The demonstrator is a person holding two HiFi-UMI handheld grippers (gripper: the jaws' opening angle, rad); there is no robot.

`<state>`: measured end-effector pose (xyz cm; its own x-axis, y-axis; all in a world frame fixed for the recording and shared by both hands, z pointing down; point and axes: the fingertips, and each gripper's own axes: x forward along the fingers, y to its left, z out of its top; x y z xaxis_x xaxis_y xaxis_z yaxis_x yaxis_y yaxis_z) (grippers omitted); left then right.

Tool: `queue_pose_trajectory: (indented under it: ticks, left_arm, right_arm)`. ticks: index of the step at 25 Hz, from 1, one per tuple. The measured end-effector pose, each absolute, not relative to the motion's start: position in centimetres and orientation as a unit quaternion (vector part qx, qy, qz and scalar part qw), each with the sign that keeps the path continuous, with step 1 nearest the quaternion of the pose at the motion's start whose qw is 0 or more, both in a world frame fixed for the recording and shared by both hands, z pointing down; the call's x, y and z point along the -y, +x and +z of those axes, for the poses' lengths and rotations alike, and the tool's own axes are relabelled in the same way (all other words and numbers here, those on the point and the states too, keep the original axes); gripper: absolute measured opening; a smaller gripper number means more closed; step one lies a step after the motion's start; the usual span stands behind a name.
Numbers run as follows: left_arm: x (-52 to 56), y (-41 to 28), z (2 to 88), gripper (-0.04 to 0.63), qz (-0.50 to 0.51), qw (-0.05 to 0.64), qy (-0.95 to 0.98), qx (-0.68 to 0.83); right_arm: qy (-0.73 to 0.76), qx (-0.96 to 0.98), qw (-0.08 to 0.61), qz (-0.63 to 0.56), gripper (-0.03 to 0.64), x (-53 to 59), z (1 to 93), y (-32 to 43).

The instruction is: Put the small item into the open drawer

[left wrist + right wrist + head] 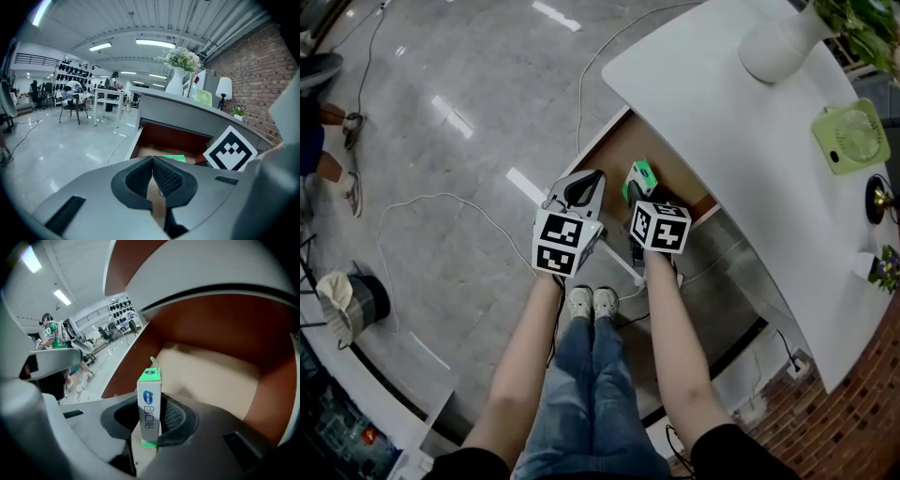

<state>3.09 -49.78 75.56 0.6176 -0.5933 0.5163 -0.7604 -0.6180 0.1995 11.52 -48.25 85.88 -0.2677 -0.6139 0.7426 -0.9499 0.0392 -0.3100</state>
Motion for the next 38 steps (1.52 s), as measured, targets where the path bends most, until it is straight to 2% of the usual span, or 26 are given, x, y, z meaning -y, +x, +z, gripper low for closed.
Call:
queue_pose_trajectory:
  ticks: [7, 16, 22, 25, 33, 38]
  left_arm:
    - [49.0, 2.4, 76.2, 0.021, 0.206, 0.212, 0.873, 0.387]
    - [48.6, 2.2, 76.3, 0.021, 0.206, 0.215, 0.873, 0.385]
    - [48.6, 2.0, 75.9, 0.022, 0.205, 0.214, 0.873, 0.388]
    - [48.7, 1.9, 75.6, 0.021, 0.202, 0.213, 0.873, 0.389]
    - [48.4, 1.7, 74.0, 0.021, 0.196, 0.207, 0.874, 0.393]
    - [47.7, 1.3, 70.9, 0.021, 0.193, 0.197, 0.876, 0.395]
  right_arm:
    - [0.545, 0.648, 0.282, 0.452, 0.087, 47.5, 89.3, 12.1]
    - [0.569, 0.623, 0.320, 0.431, 0.112, 47.3, 89.8, 13.5]
    - [0.617, 0.630, 0.313, 0.353, 0.308, 48.7, 87.5, 14.6]
    - [0.624, 0.635, 0.310, 0.335, 0.353, 49.1, 86.5, 14.7]
    - [0.621, 0.655, 0.279, 0.327, 0.347, 48.6, 83.7, 13.6]
    - [0.621, 0.683, 0.229, 0.309, 0.211, 46.7, 78.3, 12.2]
